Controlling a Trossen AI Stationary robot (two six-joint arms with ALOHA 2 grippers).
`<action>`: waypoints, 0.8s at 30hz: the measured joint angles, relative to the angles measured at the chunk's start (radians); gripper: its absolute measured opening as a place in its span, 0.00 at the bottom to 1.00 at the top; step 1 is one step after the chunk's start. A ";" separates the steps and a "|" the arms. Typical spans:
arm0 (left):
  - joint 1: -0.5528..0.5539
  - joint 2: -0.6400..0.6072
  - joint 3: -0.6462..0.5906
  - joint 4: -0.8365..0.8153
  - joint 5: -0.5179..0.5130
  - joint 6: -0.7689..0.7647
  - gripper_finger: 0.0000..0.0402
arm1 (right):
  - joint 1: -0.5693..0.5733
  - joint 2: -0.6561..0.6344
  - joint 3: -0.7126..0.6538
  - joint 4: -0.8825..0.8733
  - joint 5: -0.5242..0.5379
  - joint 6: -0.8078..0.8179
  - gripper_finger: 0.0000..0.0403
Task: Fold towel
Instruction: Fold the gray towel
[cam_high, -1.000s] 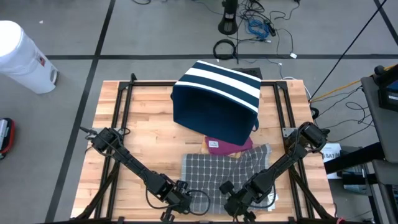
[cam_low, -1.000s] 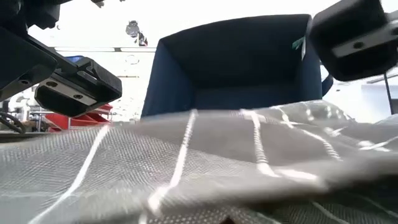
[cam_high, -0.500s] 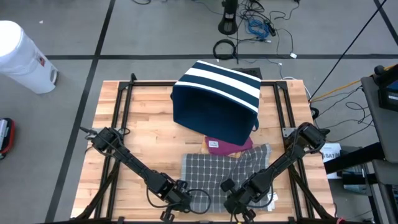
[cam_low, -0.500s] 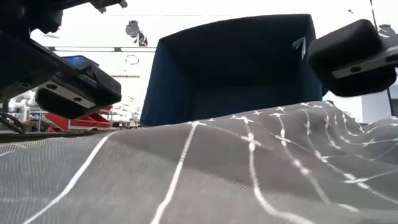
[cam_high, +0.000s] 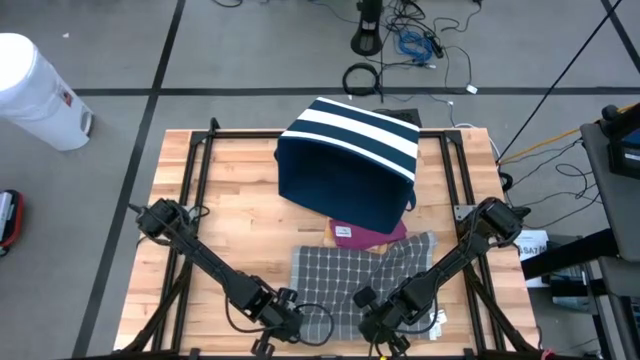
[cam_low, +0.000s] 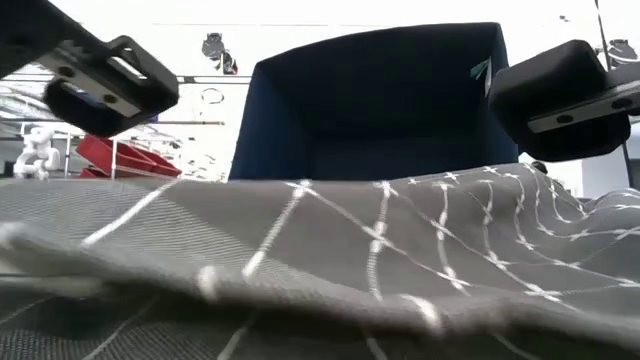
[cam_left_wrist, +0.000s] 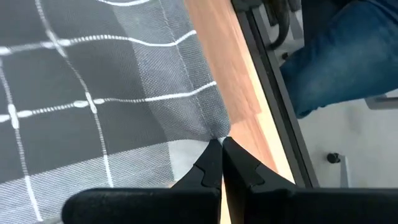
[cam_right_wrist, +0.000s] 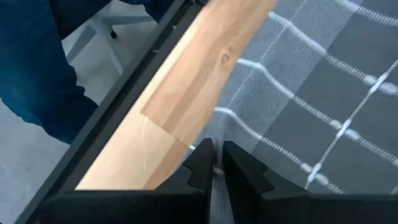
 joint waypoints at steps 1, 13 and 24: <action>-0.002 0.002 0.000 -0.002 0.000 -0.007 0.00 | 0.000 0.001 0.000 -0.002 -0.001 0.000 0.07; -0.015 0.029 0.003 0.011 -0.007 -0.022 0.00 | 0.000 0.002 0.000 -0.001 -0.009 0.015 0.07; -0.015 0.077 0.004 0.032 0.009 -0.017 0.03 | 0.000 0.002 0.000 -0.022 -0.003 0.058 0.18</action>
